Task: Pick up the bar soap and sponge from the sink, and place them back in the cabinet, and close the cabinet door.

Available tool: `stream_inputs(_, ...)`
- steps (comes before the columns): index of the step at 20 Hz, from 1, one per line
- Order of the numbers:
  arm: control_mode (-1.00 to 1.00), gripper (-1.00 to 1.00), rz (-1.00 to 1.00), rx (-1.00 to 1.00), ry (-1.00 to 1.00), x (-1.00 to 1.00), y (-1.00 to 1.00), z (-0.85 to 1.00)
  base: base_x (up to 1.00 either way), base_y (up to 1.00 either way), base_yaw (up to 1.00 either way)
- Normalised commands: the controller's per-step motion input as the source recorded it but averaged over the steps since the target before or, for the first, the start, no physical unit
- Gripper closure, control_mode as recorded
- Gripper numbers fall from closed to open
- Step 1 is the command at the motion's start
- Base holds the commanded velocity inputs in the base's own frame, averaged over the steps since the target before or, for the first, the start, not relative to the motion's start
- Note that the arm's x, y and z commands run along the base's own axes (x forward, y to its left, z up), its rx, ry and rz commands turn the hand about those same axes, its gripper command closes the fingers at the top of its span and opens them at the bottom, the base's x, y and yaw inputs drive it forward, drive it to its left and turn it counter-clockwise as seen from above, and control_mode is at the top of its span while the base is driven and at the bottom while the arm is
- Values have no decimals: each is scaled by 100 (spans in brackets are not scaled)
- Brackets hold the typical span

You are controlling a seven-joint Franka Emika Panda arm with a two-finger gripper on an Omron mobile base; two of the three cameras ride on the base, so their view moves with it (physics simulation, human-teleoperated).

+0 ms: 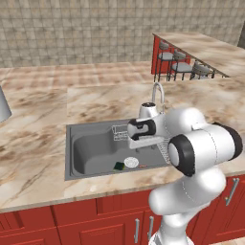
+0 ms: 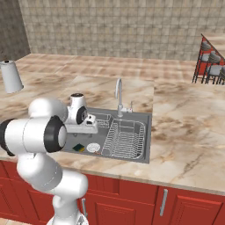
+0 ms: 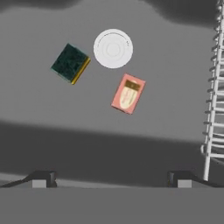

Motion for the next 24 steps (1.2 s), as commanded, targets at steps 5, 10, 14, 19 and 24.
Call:
stream_inputs(5, -100, -100, 0, 0, 0, 27, -10, 0, 0, 0, 0)
stream_inputs(10, -100, -100, 0, 0, 0, 28, -10, 0, 0, 0, 0)
stream_inputs(14, -100, -100, -2, 0, 0, 27, 0, 0, 0, 0, 0)
stream_inputs(19, -100, -100, -5, 0, 0, 22, 0, -4, 0, 0, 0)
stream_inputs(24, -100, -100, -6, 0, 0, 17, 0, -10, 0, 0, 0)
